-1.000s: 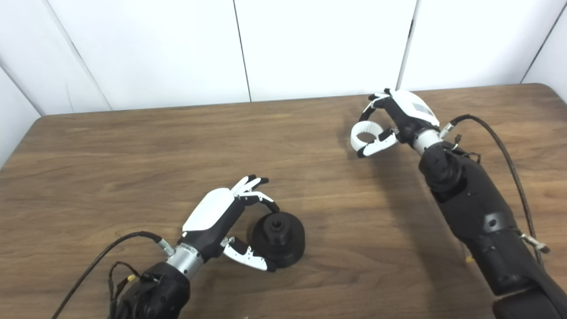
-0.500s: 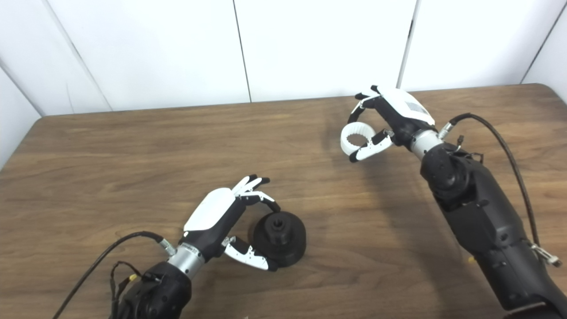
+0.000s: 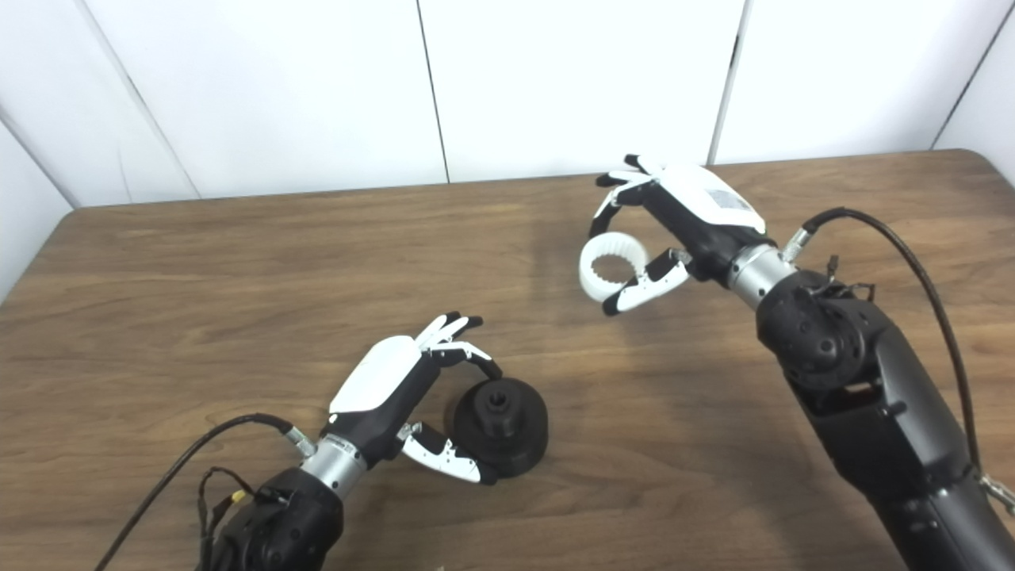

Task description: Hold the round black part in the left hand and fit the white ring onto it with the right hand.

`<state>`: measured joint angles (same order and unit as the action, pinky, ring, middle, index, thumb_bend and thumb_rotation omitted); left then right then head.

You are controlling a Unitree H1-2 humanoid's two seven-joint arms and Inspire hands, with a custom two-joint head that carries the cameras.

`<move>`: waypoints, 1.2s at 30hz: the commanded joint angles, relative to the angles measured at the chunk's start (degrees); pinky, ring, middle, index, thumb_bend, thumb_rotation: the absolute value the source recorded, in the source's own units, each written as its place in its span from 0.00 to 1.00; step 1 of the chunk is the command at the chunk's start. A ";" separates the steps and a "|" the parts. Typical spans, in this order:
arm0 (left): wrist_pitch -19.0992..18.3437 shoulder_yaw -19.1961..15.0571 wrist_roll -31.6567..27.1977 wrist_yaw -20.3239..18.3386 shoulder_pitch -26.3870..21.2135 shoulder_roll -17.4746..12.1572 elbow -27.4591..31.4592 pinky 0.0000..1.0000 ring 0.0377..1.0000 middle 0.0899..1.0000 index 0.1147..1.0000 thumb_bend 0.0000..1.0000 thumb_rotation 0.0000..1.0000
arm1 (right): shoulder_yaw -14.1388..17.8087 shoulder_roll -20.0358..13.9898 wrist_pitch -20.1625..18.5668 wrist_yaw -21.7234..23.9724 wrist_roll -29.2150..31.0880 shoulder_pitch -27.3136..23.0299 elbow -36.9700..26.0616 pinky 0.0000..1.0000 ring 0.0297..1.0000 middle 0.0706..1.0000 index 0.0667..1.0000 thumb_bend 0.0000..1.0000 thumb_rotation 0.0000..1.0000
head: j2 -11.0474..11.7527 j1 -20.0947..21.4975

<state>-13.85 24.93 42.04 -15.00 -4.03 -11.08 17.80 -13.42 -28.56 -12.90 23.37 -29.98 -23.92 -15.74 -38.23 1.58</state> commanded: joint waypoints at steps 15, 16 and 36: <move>-1.03 0.37 1.21 -1.71 0.05 -0.53 -2.65 0.83 1.00 0.96 0.54 0.96 0.20 | -1.10 2.01 -7.08 8.50 0.05 -1.30 -13.47 0.93 1.00 0.87 0.45 0.53 0.14 | -0.27 0.04; -0.95 0.39 1.20 -1.62 0.06 -0.49 -2.71 0.83 1.00 0.96 0.54 0.96 0.20 | -1.39 2.19 -7.39 8.91 -0.07 -1.27 -14.12 0.93 1.00 0.86 0.45 0.53 0.14 | -0.29 -0.03; -0.63 0.08 1.20 -1.88 -0.21 -0.21 -3.01 0.84 1.00 0.96 0.55 0.95 0.20 | -4.40 4.36 -7.09 12.08 0.64 -0.82 -16.45 0.95 1.00 0.85 0.45 0.53 0.15 | -0.88 -0.17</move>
<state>-12.82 24.65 42.04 -14.57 -4.51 -10.31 16.45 -18.15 -24.74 -20.48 35.88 -29.39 -22.70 -30.23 -39.02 1.41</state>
